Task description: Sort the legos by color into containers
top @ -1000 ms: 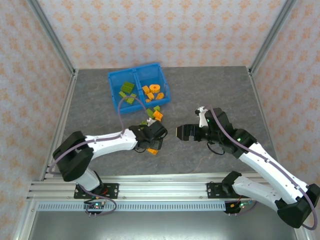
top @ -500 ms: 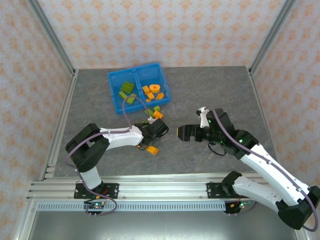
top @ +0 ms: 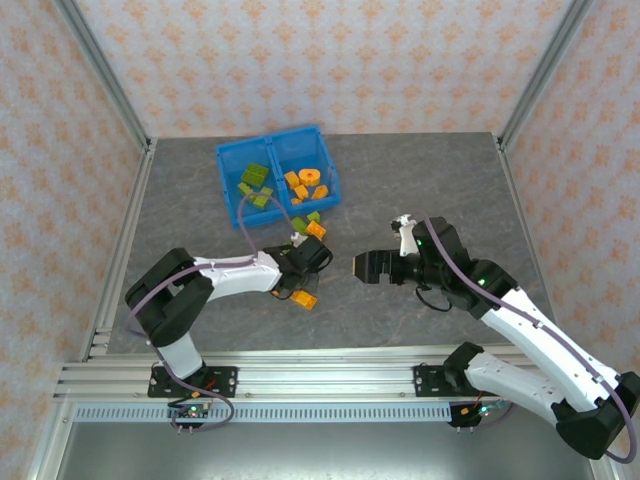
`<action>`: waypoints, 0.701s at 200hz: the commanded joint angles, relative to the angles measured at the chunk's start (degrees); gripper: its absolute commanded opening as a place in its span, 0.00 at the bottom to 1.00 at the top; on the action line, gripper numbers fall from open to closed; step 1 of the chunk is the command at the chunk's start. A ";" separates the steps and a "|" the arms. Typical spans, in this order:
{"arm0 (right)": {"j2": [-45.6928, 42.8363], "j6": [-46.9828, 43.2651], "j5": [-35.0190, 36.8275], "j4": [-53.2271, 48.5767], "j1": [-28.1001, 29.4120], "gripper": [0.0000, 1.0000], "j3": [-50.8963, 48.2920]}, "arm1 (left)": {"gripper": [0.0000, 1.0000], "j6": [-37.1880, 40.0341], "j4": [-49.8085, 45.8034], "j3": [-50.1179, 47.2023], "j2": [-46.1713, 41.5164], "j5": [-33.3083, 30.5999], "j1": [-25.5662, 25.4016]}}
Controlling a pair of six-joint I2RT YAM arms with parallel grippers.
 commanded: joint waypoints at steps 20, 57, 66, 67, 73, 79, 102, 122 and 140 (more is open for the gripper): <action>-0.84 0.55 -0.24 0.20 -0.25 0.99 -0.44 | 0.38 4.61 -3.40 3.67 -10.03 -3.62 4.56; -0.76 1.12 -0.17 1.69 -0.24 0.99 -0.62 | 0.39 10.31 -2.70 9.53 -11.71 -5.94 13.02; -0.67 1.16 -0.31 1.97 -0.25 0.99 -0.62 | 0.39 11.34 -1.66 11.31 -10.95 -6.54 15.27; -0.67 1.15 -0.30 1.97 -0.25 0.99 -0.62 | 0.39 11.45 -1.45 11.48 -10.79 -6.67 15.56; -0.67 1.24 -0.32 1.93 -0.24 0.99 -0.51 | 0.39 12.33 -0.62 12.82 -9.77 -7.68 16.75; -0.67 1.20 -0.33 1.94 -0.22 0.99 -0.40 | 0.39 13.41 0.11 14.39 -8.49 -9.20 17.74; -0.92 1.22 -0.16 1.24 -0.23 0.99 -0.01 | 0.40 15.77 1.35 21.00 -1.52 -14.04 21.07; -1.41 1.25 0.10 0.73 -0.25 0.99 0.27 | 0.40 14.32 3.41 25.72 4.59 -13.00 24.55; -2.04 1.26 0.67 0.16 -0.25 0.99 0.35 | 0.40 13.64 4.01 30.29 9.61 -12.96 27.03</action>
